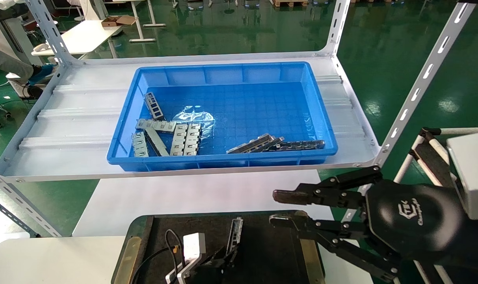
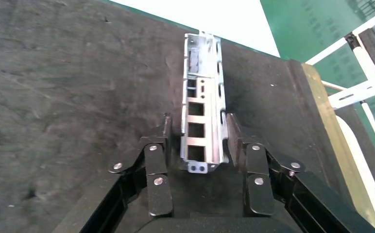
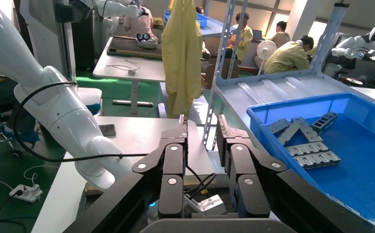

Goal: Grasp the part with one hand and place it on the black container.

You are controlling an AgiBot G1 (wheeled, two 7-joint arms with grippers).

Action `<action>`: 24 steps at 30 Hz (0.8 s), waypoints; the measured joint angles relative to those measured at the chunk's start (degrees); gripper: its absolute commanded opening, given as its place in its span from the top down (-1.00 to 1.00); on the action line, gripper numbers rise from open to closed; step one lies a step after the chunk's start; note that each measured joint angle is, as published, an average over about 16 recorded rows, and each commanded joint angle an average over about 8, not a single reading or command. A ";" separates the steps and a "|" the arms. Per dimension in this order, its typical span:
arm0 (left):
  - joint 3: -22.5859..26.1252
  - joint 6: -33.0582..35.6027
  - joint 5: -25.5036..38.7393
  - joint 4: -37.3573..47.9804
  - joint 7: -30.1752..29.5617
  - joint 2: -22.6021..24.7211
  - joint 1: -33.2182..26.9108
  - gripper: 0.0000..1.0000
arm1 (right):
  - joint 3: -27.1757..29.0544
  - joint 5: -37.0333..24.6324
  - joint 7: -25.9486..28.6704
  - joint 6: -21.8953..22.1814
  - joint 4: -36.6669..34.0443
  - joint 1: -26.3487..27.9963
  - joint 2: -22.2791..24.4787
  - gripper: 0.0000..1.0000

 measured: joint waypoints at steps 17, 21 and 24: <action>-1.20 5.10 4.60 -3.95 1.56 -3.90 -0.44 -1.00 | -0.01 0.01 -0.01 0.01 0.00 0.00 0.01 -1.00; -2.05 9.04 6.39 -5.74 2.26 -6.86 -0.56 -1.00 | -0.02 0.01 -0.01 0.01 0.00 0.00 0.01 -1.00; -2.93 12.80 7.57 -6.93 2.95 -9.37 -0.68 -1.00 | -0.02 0.01 -0.01 0.01 0.00 0.01 0.01 -1.00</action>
